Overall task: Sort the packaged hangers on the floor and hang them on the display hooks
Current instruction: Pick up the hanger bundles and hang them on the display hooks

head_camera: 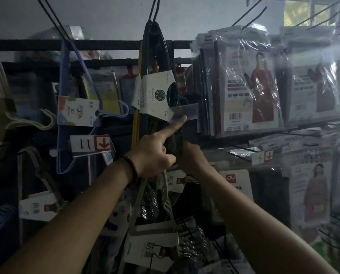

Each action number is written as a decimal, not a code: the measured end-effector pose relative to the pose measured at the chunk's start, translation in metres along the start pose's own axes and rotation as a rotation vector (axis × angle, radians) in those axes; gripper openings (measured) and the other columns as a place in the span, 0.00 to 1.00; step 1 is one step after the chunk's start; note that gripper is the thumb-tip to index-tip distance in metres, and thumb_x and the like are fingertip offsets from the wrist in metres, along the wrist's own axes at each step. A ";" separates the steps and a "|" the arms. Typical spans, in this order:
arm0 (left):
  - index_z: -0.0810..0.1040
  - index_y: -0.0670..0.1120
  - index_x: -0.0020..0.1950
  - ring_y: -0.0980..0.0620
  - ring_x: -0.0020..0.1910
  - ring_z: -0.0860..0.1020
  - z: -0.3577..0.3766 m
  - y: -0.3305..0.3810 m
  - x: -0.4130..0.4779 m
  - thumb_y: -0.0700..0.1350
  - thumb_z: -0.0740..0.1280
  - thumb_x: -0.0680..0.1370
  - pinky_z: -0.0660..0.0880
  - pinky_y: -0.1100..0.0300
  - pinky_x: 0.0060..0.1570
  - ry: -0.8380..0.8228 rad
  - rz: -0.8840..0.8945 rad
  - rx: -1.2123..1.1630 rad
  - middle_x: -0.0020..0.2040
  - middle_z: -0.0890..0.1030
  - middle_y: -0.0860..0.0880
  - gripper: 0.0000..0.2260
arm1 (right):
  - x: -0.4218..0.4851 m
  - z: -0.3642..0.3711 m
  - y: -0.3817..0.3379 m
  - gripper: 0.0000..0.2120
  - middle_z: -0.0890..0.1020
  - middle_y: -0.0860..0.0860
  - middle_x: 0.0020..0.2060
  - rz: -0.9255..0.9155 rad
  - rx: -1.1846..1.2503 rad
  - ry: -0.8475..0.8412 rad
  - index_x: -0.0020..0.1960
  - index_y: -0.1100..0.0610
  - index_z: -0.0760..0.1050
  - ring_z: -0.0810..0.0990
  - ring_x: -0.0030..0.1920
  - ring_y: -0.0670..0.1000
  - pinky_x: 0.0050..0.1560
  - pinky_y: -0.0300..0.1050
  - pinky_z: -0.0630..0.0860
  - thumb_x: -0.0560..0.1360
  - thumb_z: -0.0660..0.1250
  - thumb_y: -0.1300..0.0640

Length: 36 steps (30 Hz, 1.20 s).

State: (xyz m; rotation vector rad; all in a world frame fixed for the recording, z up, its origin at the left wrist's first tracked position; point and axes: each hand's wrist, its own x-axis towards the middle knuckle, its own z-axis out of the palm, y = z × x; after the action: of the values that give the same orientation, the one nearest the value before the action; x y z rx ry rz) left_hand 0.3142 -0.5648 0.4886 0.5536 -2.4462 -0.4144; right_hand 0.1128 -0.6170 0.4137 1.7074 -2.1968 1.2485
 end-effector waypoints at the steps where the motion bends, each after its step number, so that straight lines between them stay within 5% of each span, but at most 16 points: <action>1: 0.52 0.78 0.75 0.53 0.23 0.65 0.002 0.000 0.000 0.36 0.65 0.74 0.70 0.64 0.27 0.003 -0.005 -0.011 0.23 0.69 0.50 0.45 | -0.018 -0.009 -0.001 0.05 0.83 0.52 0.41 -0.008 0.046 0.048 0.51 0.53 0.75 0.83 0.40 0.54 0.40 0.56 0.84 0.79 0.65 0.52; 4: 0.51 0.79 0.75 0.53 0.23 0.65 0.004 0.000 0.001 0.37 0.64 0.75 0.69 0.65 0.26 0.013 -0.007 -0.023 0.24 0.68 0.50 0.44 | -0.081 -0.028 -0.010 0.08 0.84 0.53 0.40 -0.067 0.378 0.090 0.47 0.53 0.76 0.84 0.38 0.55 0.40 0.61 0.83 0.81 0.61 0.53; 7: 0.52 0.77 0.76 0.54 0.22 0.64 0.004 0.000 0.001 0.37 0.63 0.76 0.68 0.64 0.24 0.023 -0.009 -0.031 0.24 0.67 0.51 0.43 | -0.130 -0.034 -0.011 0.11 0.86 0.56 0.45 -0.240 0.642 -0.085 0.60 0.52 0.79 0.87 0.42 0.56 0.43 0.63 0.84 0.81 0.64 0.50; 10: 0.53 0.76 0.77 0.55 0.21 0.65 0.004 0.000 0.000 0.37 0.62 0.76 0.69 0.64 0.24 0.027 -0.017 -0.041 0.23 0.67 0.51 0.43 | -0.154 -0.026 -0.010 0.18 0.85 0.51 0.50 -0.357 0.560 -0.228 0.69 0.49 0.74 0.86 0.48 0.52 0.48 0.58 0.84 0.80 0.69 0.52; 13: 0.55 0.75 0.77 0.55 0.21 0.64 0.007 -0.002 -0.001 0.36 0.62 0.76 0.69 0.64 0.24 0.056 -0.009 -0.083 0.23 0.67 0.51 0.42 | -0.164 -0.010 -0.010 0.18 0.83 0.48 0.47 -0.456 0.316 -0.176 0.66 0.51 0.73 0.84 0.43 0.49 0.42 0.55 0.82 0.79 0.72 0.50; 19: 0.62 0.73 0.76 0.56 0.23 0.68 0.013 -0.010 0.002 0.41 0.64 0.78 0.70 0.67 0.27 0.177 0.054 -0.064 0.25 0.72 0.50 0.35 | -0.174 -0.007 -0.005 0.08 0.80 0.46 0.46 -0.400 -0.007 -0.001 0.59 0.49 0.68 0.82 0.38 0.49 0.36 0.52 0.82 0.84 0.60 0.47; 21: 0.63 0.76 0.74 0.56 0.32 0.76 0.009 -0.015 0.007 0.47 0.65 0.79 0.77 0.62 0.36 0.217 0.076 -0.031 0.36 0.79 0.48 0.30 | -0.172 -0.014 0.000 0.05 0.80 0.44 0.44 -0.374 -0.058 0.083 0.58 0.48 0.68 0.82 0.36 0.49 0.35 0.51 0.82 0.84 0.61 0.50; 24: 0.63 0.78 0.72 0.55 0.46 0.78 0.004 -0.019 0.012 0.58 0.62 0.82 0.80 0.53 0.53 0.262 0.105 0.109 0.50 0.74 0.51 0.22 | -0.163 -0.031 0.008 0.04 0.78 0.43 0.41 -0.324 -0.116 0.163 0.56 0.50 0.70 0.79 0.34 0.48 0.32 0.46 0.77 0.83 0.64 0.54; 29: 0.67 0.74 0.72 0.59 0.52 0.75 0.003 -0.013 0.012 0.60 0.60 0.82 0.78 0.54 0.59 0.291 0.130 0.146 0.59 0.69 0.54 0.18 | -0.138 -0.050 0.016 0.04 0.76 0.44 0.36 -0.208 -0.228 0.180 0.56 0.53 0.72 0.74 0.28 0.45 0.28 0.34 0.64 0.83 0.65 0.56; 36: 0.57 0.79 0.73 0.56 0.46 0.75 0.003 -0.017 0.009 0.50 0.62 0.83 0.79 0.54 0.52 0.245 0.118 0.241 0.57 0.68 0.54 0.29 | -0.105 -0.051 0.009 0.05 0.83 0.53 0.43 -0.131 -0.329 0.178 0.56 0.55 0.70 0.83 0.41 0.61 0.36 0.50 0.72 0.81 0.64 0.61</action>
State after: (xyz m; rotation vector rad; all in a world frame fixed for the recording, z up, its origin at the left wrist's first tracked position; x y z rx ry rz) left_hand 0.3104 -0.5831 0.4840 0.5219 -2.2890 -0.0014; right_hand 0.1240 -0.5033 0.3872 1.5203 -2.0171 0.9090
